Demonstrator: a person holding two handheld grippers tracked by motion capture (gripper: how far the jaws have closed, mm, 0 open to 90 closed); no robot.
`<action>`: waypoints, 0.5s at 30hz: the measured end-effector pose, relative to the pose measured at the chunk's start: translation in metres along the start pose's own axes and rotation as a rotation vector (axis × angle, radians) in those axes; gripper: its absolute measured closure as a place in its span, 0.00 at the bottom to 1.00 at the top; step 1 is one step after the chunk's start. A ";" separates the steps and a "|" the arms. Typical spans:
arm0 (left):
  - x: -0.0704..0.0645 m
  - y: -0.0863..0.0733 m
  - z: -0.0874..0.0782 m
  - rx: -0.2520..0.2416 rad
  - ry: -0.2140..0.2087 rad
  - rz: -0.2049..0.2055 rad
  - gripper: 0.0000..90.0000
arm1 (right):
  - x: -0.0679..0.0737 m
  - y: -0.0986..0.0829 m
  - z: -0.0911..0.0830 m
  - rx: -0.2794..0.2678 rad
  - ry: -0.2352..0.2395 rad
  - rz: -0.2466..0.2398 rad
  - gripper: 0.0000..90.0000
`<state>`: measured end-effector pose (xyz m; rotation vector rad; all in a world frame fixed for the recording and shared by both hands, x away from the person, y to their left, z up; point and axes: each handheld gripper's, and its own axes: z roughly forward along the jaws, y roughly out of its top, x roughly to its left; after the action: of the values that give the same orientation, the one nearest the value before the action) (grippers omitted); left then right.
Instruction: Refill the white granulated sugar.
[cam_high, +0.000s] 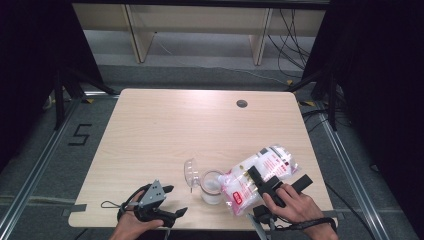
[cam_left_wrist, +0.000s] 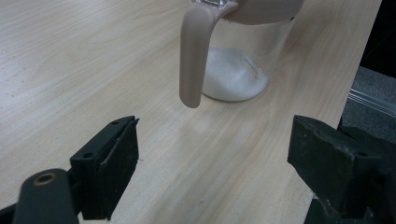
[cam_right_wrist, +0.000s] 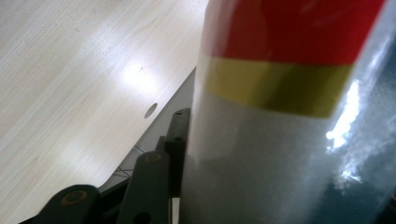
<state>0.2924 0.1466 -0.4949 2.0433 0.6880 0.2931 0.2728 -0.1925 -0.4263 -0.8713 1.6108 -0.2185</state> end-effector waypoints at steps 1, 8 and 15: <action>0.000 0.000 0.000 0.000 0.000 0.000 0.18 | 0.000 0.000 0.000 -0.001 0.001 -0.003 0.73; 0.000 0.000 0.000 -0.001 -0.001 -0.001 0.18 | 0.000 0.000 0.000 -0.002 0.017 0.006 0.73; 0.000 0.000 0.000 -0.005 -0.001 -0.008 0.18 | -0.003 0.000 0.002 -0.018 -0.003 -0.020 0.73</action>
<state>0.2923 0.1464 -0.4955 2.0359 0.6936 0.2884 0.2743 -0.1904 -0.4247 -0.9012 1.6037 -0.2170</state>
